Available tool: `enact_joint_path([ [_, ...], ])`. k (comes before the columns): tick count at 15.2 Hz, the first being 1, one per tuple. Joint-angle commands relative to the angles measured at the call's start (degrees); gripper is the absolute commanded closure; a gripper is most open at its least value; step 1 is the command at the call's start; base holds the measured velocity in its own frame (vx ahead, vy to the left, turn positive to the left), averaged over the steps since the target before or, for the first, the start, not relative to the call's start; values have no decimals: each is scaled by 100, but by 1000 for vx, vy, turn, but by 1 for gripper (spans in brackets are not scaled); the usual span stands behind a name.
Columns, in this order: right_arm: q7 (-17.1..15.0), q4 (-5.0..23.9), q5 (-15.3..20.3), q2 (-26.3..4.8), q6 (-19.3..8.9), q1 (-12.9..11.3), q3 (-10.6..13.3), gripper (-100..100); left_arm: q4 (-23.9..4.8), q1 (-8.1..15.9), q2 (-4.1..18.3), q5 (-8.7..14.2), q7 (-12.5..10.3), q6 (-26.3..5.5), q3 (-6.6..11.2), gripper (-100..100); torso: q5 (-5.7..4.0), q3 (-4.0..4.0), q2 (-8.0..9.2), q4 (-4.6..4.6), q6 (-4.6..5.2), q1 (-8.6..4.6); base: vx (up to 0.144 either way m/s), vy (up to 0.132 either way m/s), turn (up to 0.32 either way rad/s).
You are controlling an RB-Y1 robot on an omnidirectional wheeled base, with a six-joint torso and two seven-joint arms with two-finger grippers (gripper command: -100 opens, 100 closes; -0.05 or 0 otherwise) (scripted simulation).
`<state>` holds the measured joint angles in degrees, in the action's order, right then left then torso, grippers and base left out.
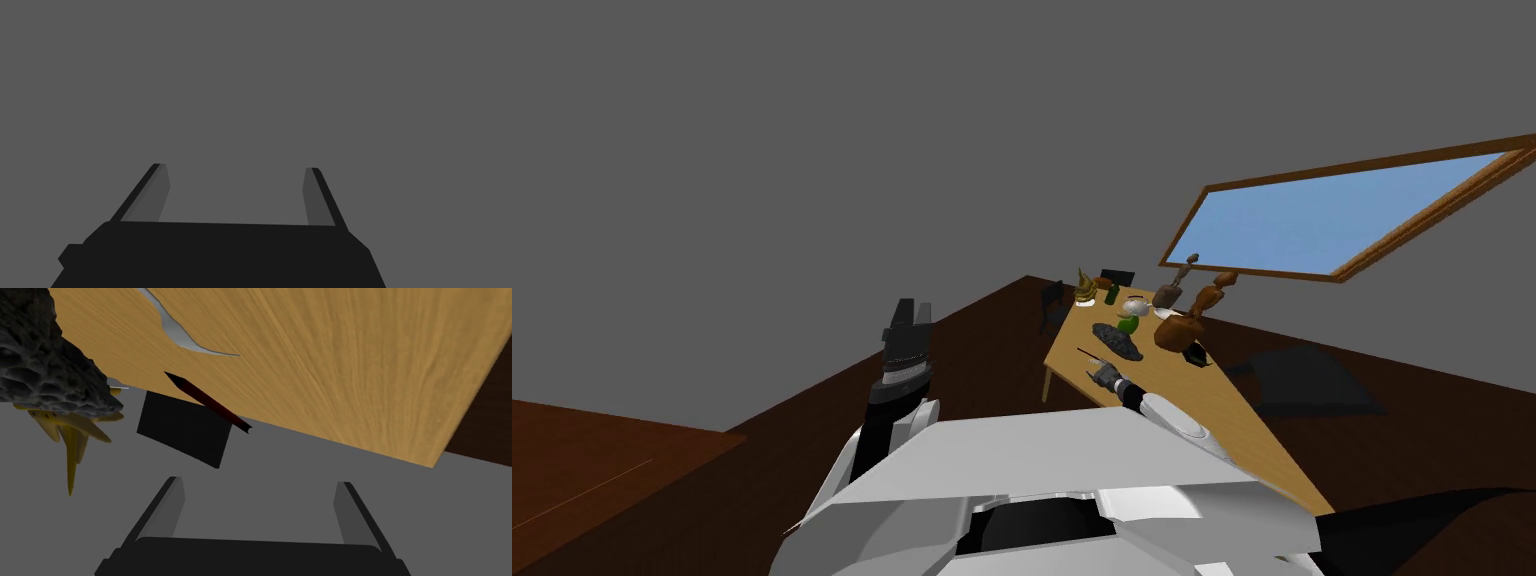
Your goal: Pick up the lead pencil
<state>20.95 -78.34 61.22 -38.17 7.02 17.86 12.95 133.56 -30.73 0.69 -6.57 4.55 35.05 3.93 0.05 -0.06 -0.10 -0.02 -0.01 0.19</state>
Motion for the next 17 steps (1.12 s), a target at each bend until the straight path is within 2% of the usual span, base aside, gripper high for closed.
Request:
enact_joint_path([
  [1,22,259,137,-98,-159,-106,106,-100,0,0,0,0,0,0,0,0,0,0,0,0,0,0,36,38,136],
  [2,22,259,137,-98,-159,-106,106,-100,0,0,0,0,0,0,0,0,-1,0,0,0,0,0,21,24,68],
  [3,84,449,285,-202,-260,-165,162,-100,0,0,0,0,0,0,0,0,-1,1,3,0,1,-3,19,26,125],
  [6,141,708,423,-300,-354,-221,217,-100,0,0,0,0,0,0,0,0,-1,3,4,1,-2,-4,23,31,135],
  [7,195,917,549,-391,-443,-274,272,-100,0,0,0,0,0,0,0,0,-1,2,5,1,1,-3,28,34,142],
  [10,290,1298,769,-551,-600,-366,379,-100,0,0,0,0,0,0,0,0,0,0,1,0,1,0,38,39,167],
  [13,290,1298,769,-551,-600,-366,379,-100,0,0,0,0,0,0,0,0,-1,2,5,1,3,-5,20,17,37],
  [15,367,1619,944,-675,-726,-437,480,-100,0,0,0,0,0,0,0,0,-2,6,11,2,2,-9,16,19,134],
  [16,367,1622,944,-675,-726,-437,480,-100,0,0,0,0,0,0,0,0,-1,5,9,2,-1,-7,23,20,129],
  [17,398,1759,1014,-723,-777,-463,527,-100,0,0,0,0,0,0,0,0,-2,5,8,2,1,-7,24,20,115],
])
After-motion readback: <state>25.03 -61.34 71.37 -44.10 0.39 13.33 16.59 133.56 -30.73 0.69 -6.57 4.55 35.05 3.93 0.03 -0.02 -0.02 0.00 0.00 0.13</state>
